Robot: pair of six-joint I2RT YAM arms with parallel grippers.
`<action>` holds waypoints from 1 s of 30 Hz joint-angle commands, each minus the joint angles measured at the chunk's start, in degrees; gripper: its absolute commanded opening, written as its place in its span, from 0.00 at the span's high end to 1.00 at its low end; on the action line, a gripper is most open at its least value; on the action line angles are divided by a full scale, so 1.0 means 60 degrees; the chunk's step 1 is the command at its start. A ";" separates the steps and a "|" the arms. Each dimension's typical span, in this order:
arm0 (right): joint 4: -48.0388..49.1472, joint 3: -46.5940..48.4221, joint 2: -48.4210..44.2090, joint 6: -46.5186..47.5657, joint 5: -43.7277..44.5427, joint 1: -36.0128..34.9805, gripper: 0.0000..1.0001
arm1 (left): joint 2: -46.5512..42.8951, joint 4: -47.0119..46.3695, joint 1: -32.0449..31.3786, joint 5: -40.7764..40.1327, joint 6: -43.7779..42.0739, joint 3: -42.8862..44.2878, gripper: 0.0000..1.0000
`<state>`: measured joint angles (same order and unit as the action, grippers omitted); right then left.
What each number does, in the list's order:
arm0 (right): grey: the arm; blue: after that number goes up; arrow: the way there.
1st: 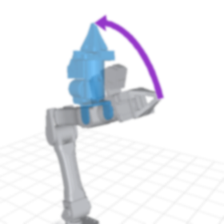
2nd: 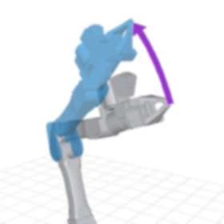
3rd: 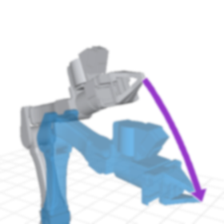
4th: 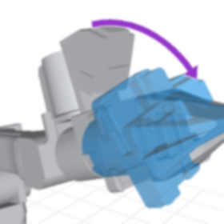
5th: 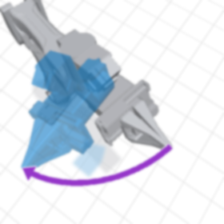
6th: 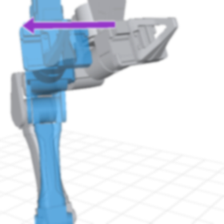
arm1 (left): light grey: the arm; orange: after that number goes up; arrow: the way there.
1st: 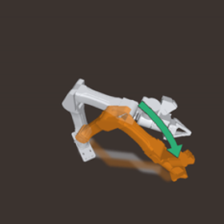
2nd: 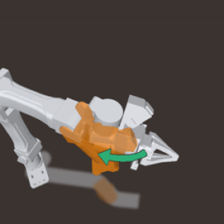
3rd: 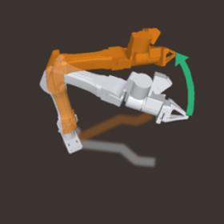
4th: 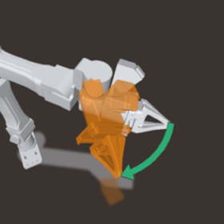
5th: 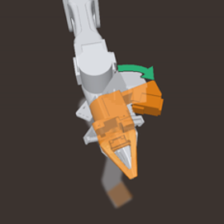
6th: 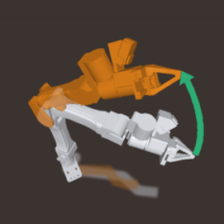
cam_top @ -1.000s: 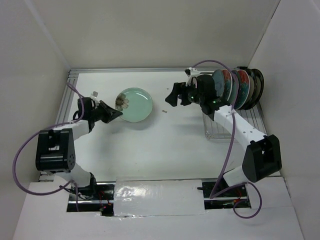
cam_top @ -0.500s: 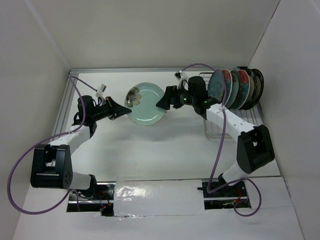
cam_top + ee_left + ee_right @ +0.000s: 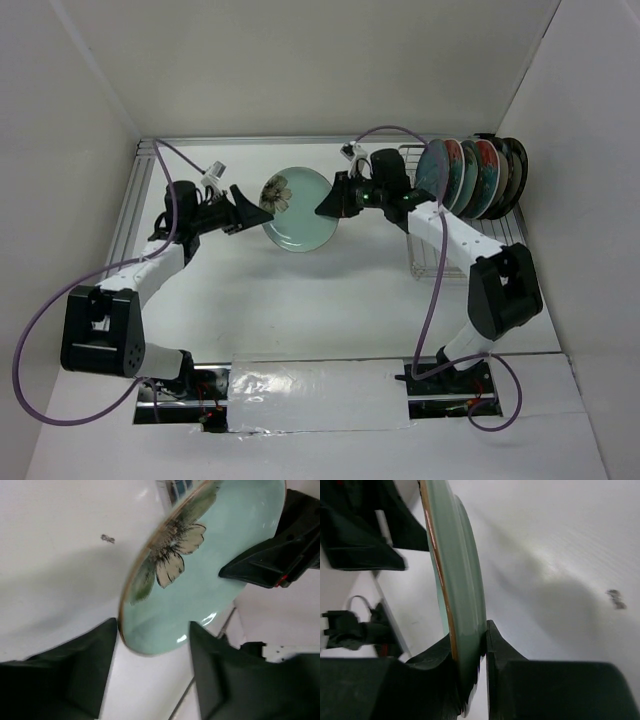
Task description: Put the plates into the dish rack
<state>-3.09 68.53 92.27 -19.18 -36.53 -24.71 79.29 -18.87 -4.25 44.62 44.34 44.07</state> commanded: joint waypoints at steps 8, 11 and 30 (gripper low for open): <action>-0.1361 0.1937 -0.2120 0.3063 0.7753 0.0896 1.00 | -0.0338 0.6190 -0.0990 -0.4724 -0.2760 0.2307 0.00; -0.0439 0.1674 -0.2604 0.3752 1.0036 0.0983 1.00 | -0.0615 0.6485 -0.1166 -0.5312 -0.3054 0.2016 0.00; 0.1673 0.0342 -0.1448 0.5102 1.1978 0.1612 1.00 | -0.0193 0.6192 -0.1254 -0.5591 -0.3229 0.1766 0.00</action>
<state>-3.07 70.30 84.36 13.02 34.39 -16.45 77.12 19.66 -11.46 11.75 26.72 53.32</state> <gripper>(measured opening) 0.243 0.995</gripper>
